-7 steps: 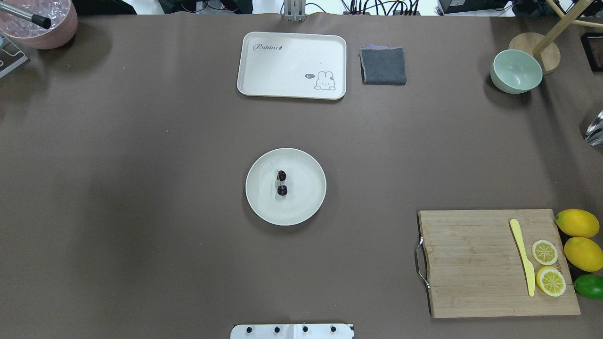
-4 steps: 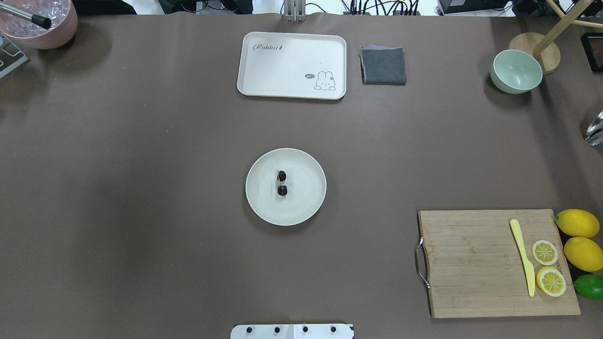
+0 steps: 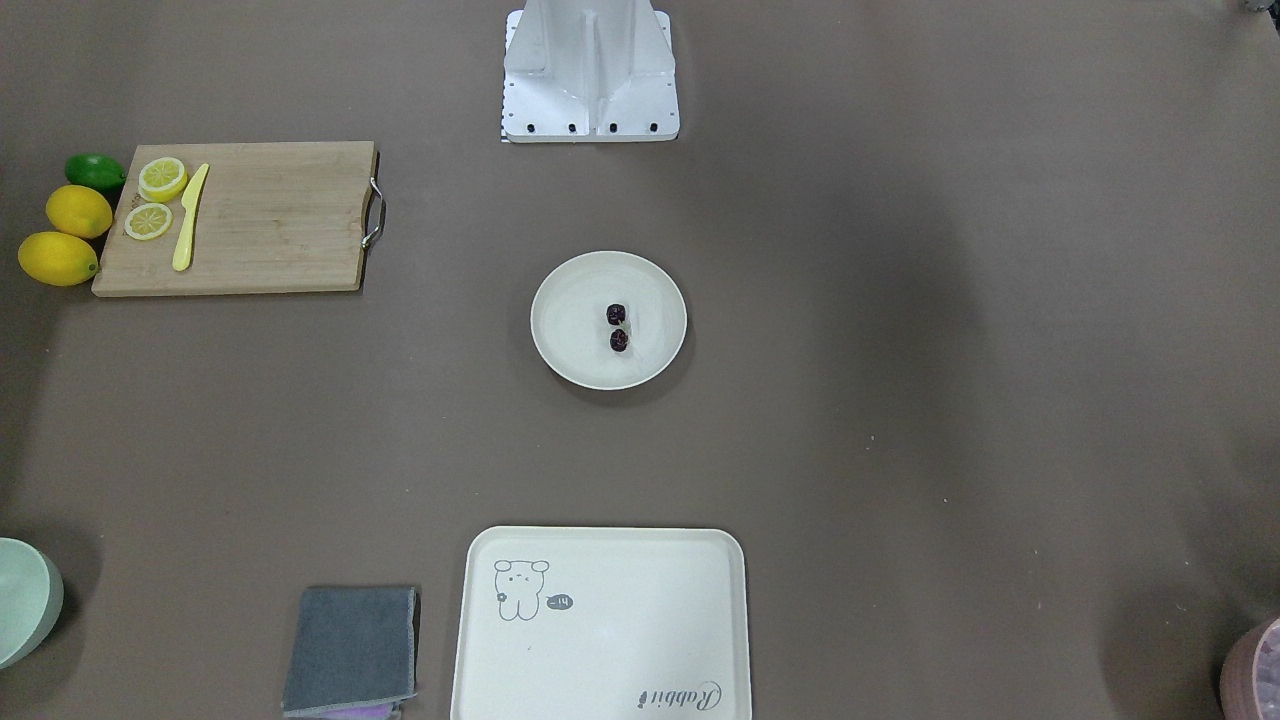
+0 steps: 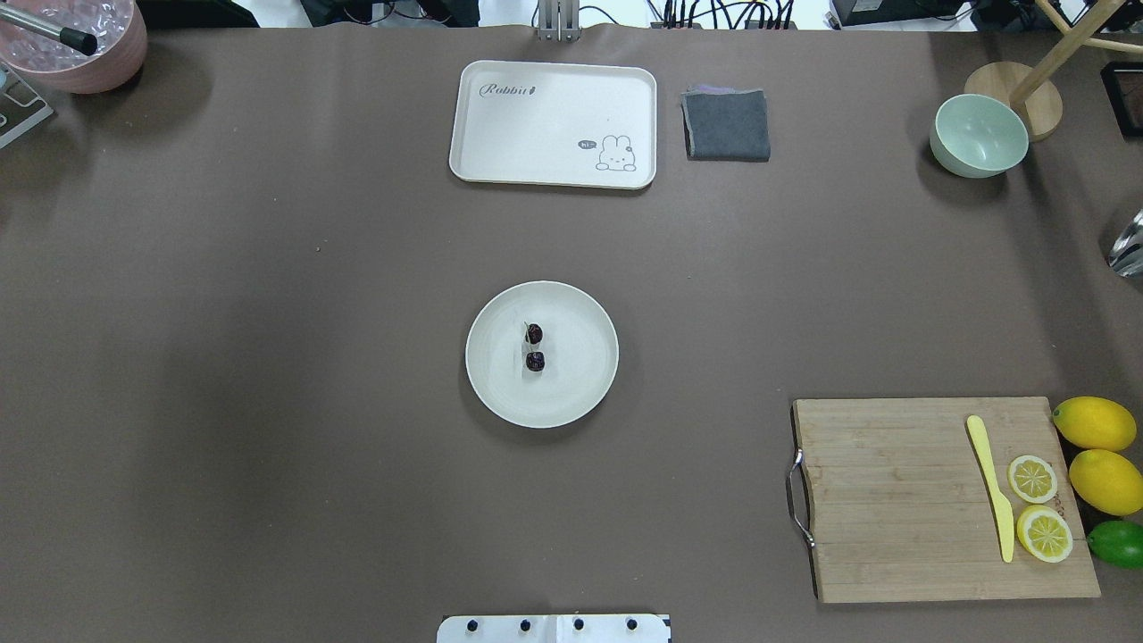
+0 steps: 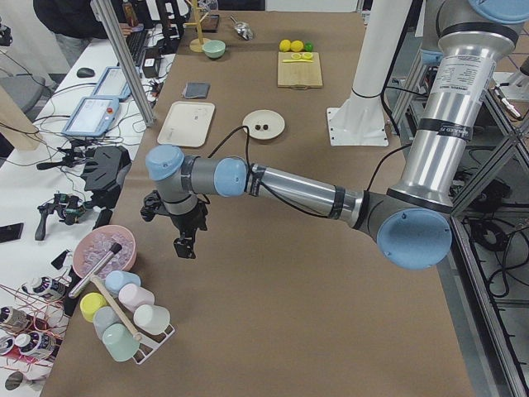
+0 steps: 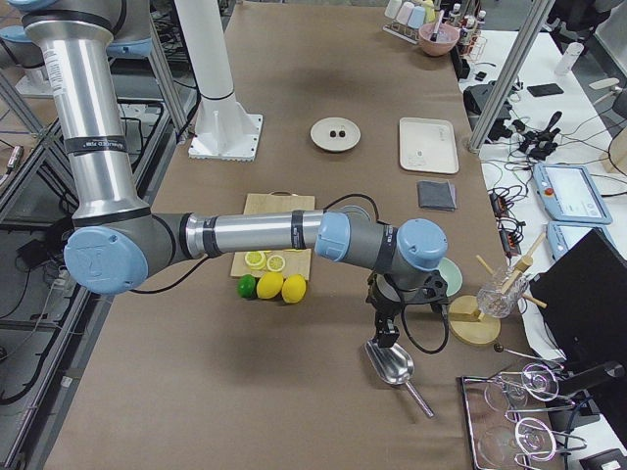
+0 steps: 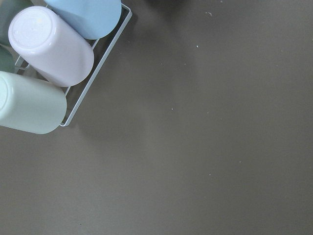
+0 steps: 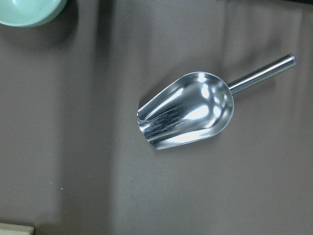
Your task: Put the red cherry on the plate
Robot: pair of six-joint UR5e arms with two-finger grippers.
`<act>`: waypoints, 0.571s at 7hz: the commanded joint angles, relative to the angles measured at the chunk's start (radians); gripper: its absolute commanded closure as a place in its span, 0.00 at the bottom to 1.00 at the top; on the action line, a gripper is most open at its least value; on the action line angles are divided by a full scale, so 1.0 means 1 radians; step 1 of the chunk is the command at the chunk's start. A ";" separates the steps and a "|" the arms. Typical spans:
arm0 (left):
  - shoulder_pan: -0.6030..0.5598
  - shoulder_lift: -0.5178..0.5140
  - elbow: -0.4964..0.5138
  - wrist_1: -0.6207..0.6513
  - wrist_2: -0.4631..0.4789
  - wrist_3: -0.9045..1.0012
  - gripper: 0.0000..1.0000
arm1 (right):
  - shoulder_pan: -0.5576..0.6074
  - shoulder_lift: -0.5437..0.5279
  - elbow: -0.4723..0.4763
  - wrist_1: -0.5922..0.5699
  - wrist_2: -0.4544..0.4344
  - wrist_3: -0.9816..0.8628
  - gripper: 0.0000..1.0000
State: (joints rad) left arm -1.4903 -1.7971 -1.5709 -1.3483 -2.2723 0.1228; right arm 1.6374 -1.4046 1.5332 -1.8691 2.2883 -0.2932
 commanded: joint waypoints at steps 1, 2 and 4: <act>-0.016 0.079 0.020 -0.003 -0.048 0.133 0.02 | 0.009 -0.077 0.108 0.004 -0.020 0.011 0.00; -0.018 0.079 0.066 -0.009 -0.108 0.142 0.02 | 0.009 -0.085 0.108 0.002 -0.017 0.016 0.00; -0.018 0.079 0.071 -0.023 -0.119 0.152 0.02 | 0.013 -0.083 0.108 0.002 -0.013 0.017 0.00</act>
